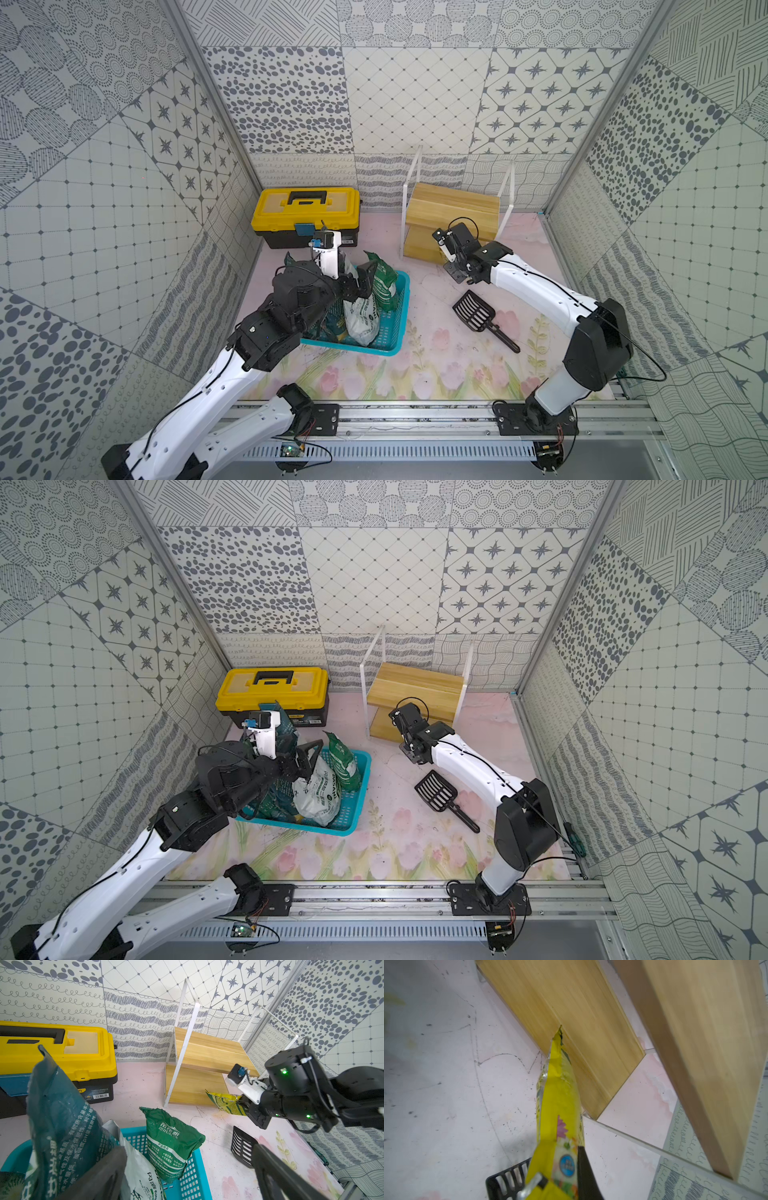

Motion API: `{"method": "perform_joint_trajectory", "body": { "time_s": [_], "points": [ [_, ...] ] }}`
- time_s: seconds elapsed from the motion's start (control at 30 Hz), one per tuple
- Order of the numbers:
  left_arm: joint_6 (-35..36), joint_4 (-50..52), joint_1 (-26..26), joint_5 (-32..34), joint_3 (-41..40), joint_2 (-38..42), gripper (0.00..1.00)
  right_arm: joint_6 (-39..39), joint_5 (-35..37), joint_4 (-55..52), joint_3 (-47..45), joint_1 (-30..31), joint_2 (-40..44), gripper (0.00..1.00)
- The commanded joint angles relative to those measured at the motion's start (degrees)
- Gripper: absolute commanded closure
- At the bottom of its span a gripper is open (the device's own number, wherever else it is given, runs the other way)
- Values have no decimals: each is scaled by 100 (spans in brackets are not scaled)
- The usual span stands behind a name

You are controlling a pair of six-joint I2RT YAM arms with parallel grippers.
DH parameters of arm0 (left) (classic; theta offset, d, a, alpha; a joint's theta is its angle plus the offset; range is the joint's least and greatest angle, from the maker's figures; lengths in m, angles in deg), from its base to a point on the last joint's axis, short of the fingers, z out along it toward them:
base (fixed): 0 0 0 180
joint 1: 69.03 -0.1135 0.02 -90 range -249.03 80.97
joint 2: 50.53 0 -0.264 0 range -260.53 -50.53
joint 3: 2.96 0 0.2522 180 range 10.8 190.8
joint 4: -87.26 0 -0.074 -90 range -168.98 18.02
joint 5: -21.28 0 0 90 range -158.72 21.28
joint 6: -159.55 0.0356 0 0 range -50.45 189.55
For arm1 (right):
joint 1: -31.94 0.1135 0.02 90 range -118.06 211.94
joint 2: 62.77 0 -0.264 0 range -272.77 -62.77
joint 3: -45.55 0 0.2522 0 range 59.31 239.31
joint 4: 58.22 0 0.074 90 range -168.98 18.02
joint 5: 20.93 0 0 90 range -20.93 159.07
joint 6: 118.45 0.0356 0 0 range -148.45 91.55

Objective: Take down the fertilizer bag from the shelf
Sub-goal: Pick up the fertilizer bag from the shelf, then place the fertilizer bag in the storage box.

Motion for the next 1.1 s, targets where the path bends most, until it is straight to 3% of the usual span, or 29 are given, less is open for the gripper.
{"method": "perform_joint_trajectory", "body": {
  "time_s": [0.0, 0.23, 0.37, 0.47, 0.77, 1.07],
  "points": [
    [-53, -175, 8, 67, -15, 36, 0, 778, -810, -296, 308, 26, 505, 100],
    [-70, -250, 10, 58, -61, 36, 0, 2370, -2784, -346, 434, 26, 1397, 100],
    [-53, -246, 12, 58, -75, 76, 0, 3148, -4249, -336, 647, 34, 1611, 100],
    [-19, -245, 13, 110, -109, 122, 0, 3624, -4965, -238, 683, 116, 1661, 100],
    [-26, -251, 5, 177, -205, 203, 0, 4503, -5318, 734, 108, 1157, 1480, 100],
    [-53, -190, 4, 249, -276, 355, 0, 5190, -5333, 2021, -440, 1597, 968, 100]
  ]
}}
